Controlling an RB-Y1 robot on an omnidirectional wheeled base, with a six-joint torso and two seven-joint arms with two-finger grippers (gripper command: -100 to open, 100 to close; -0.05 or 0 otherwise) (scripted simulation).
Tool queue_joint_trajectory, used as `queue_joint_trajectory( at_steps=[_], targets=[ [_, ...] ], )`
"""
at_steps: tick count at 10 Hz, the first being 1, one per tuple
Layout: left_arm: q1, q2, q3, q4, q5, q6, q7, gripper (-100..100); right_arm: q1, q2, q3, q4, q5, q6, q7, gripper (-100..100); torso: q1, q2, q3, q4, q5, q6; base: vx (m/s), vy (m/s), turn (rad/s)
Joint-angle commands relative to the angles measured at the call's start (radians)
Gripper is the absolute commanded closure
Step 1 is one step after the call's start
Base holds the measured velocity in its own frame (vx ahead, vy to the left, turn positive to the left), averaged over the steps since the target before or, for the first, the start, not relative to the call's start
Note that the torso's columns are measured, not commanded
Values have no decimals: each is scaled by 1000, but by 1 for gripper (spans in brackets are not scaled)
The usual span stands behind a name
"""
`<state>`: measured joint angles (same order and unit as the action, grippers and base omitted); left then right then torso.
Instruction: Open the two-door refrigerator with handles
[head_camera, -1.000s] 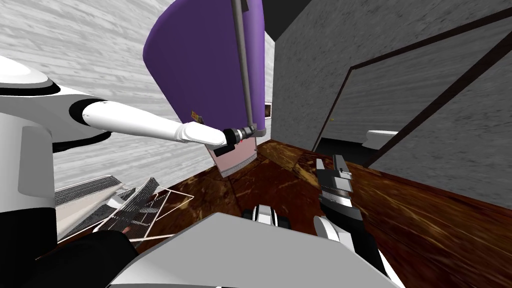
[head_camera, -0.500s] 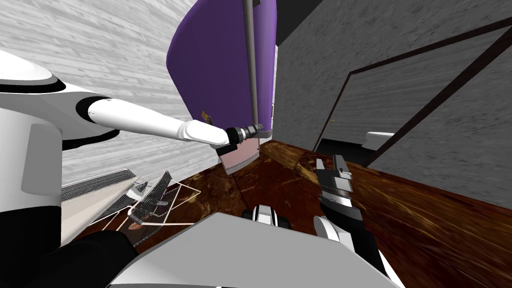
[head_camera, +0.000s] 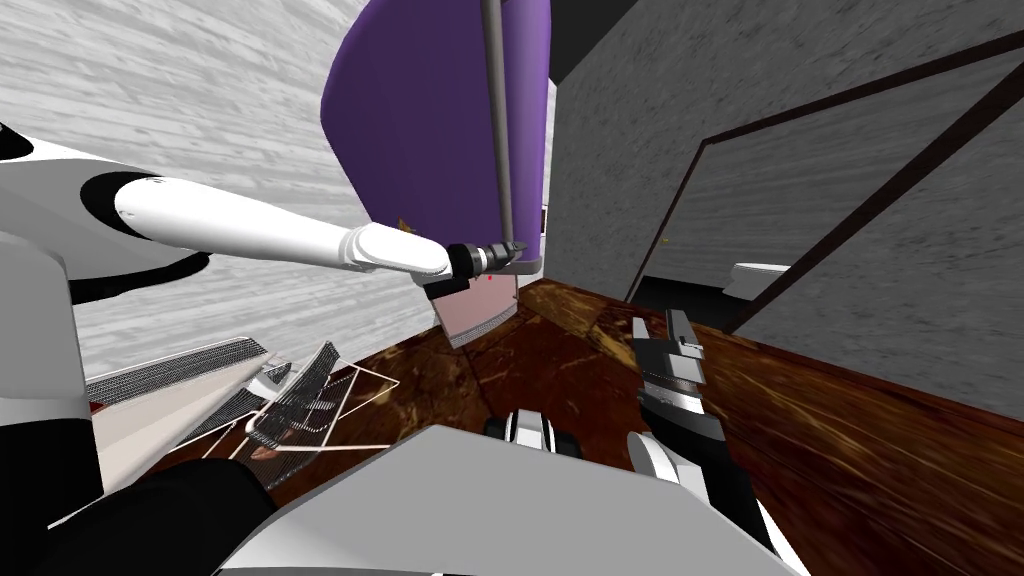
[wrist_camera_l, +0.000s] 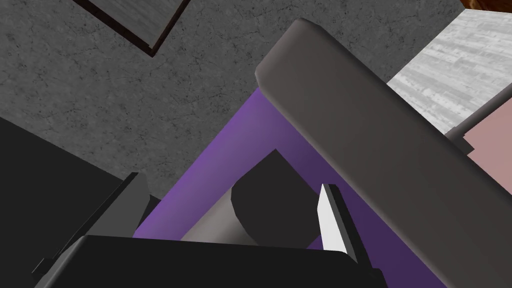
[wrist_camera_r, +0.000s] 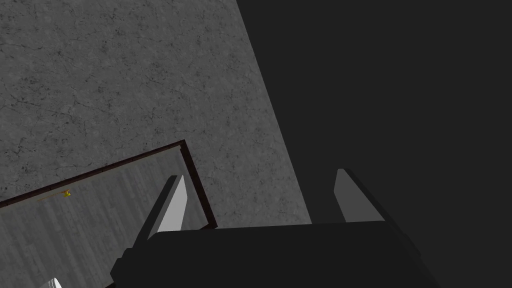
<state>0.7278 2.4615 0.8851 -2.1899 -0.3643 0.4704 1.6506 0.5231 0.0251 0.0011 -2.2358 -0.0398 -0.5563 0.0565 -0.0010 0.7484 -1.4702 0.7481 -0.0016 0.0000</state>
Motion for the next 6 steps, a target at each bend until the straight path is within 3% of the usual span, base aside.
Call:
queue_joint_trajectory(
  at_steps=[1,2,3,6],
  targets=[
    [-58,-29,8,35,38,-68,-19,-100,0,0,0,0,0,0,0,0,1,5,3,3,0,0,-14,-29,-4],
    [-34,-10,-5,12,36,-44,-14,-100,0,0,0,0,0,0,0,0,-1,7,5,5,-1,0,3,-10,6],
    [-32,-9,-8,14,38,-50,-15,0,0,0,0,0,0,0,0,0,-1,5,4,1,-1,1,8,3,11],
    [-22,-8,-18,10,41,-55,-14,0,0,0,0,0,0,0,0,0,-3,-6,-3,-5,-1,1,0,5,10]
  ],
)
